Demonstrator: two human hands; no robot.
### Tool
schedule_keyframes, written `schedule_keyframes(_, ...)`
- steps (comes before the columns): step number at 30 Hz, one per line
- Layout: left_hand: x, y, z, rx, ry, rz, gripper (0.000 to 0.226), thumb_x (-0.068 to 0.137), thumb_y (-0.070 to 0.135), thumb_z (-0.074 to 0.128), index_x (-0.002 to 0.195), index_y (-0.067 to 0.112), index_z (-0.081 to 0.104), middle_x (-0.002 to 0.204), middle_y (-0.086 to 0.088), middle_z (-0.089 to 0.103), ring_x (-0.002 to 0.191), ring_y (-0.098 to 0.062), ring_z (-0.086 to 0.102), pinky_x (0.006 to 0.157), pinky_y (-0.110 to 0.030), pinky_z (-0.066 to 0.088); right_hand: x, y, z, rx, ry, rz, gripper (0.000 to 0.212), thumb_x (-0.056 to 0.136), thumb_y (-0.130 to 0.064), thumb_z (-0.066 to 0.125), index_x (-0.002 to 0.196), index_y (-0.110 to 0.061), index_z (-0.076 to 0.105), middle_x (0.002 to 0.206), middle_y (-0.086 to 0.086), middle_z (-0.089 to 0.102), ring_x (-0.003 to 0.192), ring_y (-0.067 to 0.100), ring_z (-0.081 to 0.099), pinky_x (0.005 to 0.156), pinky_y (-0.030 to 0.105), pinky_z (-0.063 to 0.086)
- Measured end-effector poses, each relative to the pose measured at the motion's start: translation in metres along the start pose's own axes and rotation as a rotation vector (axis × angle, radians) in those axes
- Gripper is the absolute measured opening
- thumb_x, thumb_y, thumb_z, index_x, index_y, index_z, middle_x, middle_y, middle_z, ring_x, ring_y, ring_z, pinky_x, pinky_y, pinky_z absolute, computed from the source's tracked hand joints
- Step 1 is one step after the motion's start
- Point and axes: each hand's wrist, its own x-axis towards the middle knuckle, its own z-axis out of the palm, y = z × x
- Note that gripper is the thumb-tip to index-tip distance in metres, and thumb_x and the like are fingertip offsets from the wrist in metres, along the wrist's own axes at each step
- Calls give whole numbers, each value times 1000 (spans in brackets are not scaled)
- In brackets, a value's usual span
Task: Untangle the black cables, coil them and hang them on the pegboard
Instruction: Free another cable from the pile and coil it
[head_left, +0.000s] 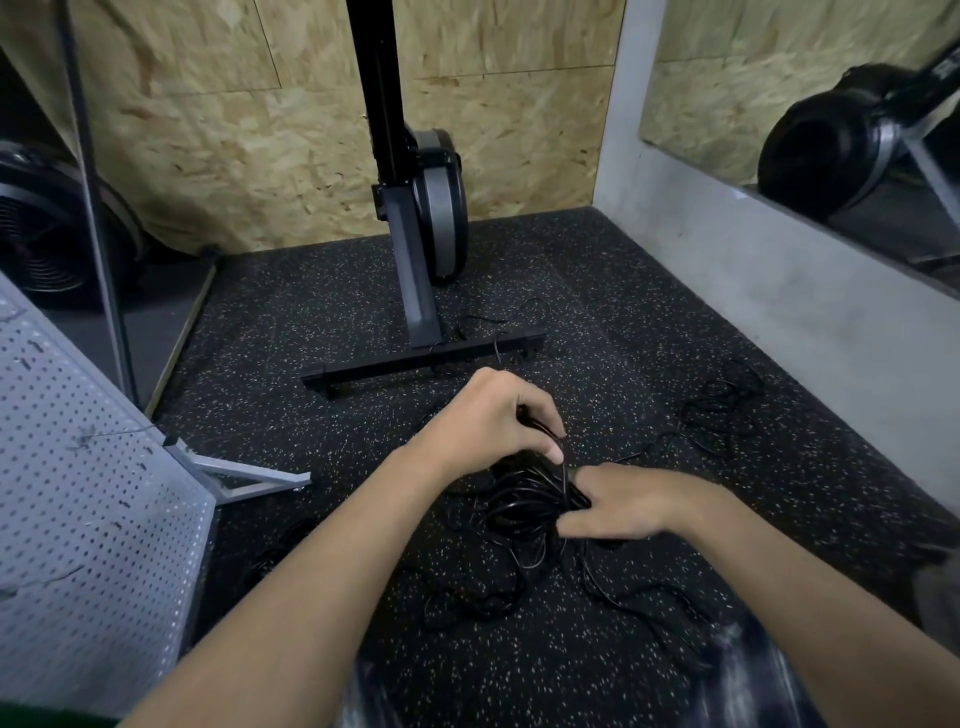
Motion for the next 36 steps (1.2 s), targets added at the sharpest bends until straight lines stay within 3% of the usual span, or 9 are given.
schedule_keyframes(4, 0, -12, -5, -80, -84, -111, 17, 76, 25, 92, 90, 22, 85, 85, 12, 79, 86, 0, 72, 84, -20, 54, -3, -4, 5, 10, 108, -172, 5, 96, -35, 61, 96, -32, 57, 87, -8, 62, 69, 6, 54, 63, 22, 47)
schedule_keyframes(8, -1, -23, -14, -196, -148, -180, 14, 81, 22, 89, 93, 15, 84, 87, 2, 80, 86, -14, 75, 85, -29, 58, -11, -9, 8, 69, 229, -299, 22, 94, -35, 64, 94, -47, 46, 89, -9, 60, 71, 6, 56, 63, 25, 49)
schedule_keyframes(12, -3, -28, -22, -336, -101, -241, 14, 81, 21, 89, 90, 13, 83, 81, -4, 78, 75, -11, 71, 72, -22, 54, -17, -12, 5, 149, 364, -306, 45, 87, -37, 73, 113, -34, 37, 84, -1, 65, 64, 11, 59, 58, 38, 52)
schedule_keyframes(16, -3, -31, -25, -367, -87, -321, 23, 79, 32, 89, 86, 12, 81, 78, -1, 74, 70, -9, 68, 69, -21, 51, -21, -13, 2, 144, 465, -348, 63, 84, -31, 75, 124, -36, 26, 89, -3, 66, 67, 18, 62, 63, 48, 55)
schedule_keyframes(21, -8, -32, -24, -657, -154, -530, 29, 95, 40, 69, 85, 13, 75, 76, -3, 69, 64, -13, 65, 63, -20, 52, -24, -14, 1, 104, 528, -392, 60, 90, -40, 72, 133, -46, 31, 104, -17, 62, 88, 3, 63, 77, 29, 56)
schedule_keyframes(27, -7, -40, -15, -979, -78, -632, 43, 103, 38, 44, 96, 2, 66, 86, -8, 69, 73, -17, 64, 73, -30, 51, -23, -11, 1, 195, 560, -433, 46, 93, -31, 73, 127, -42, 44, 102, -16, 65, 94, 7, 65, 79, 25, 54)
schedule_keyframes(29, -9, -42, -9, -978, -41, -621, 46, 107, 42, 36, 96, 9, 65, 91, -7, 73, 85, -20, 69, 86, -34, 56, -22, -10, 1, 307, 630, -468, 41, 94, -23, 74, 123, -36, 48, 99, -15, 68, 87, 9, 67, 74, 21, 53)
schedule_keyframes(32, -8, -43, 1, -876, -134, -583, 50, 109, 46, 32, 108, 16, 71, 111, -6, 77, 115, -24, 68, 114, -48, 44, -20, -6, -4, 448, 798, -431, 35, 96, -21, 73, 119, -32, 49, 99, -23, 70, 86, 2, 68, 75, 12, 49)
schedule_keyframes(36, -5, -41, 20, -515, -235, -532, 23, 110, 27, 43, 110, 24, 65, 120, 3, 76, 116, -8, 66, 100, -36, 46, -9, 3, -12, 617, 935, -305, 26, 98, -31, 70, 114, -33, 49, 94, -27, 67, 85, -3, 64, 76, 22, 44)
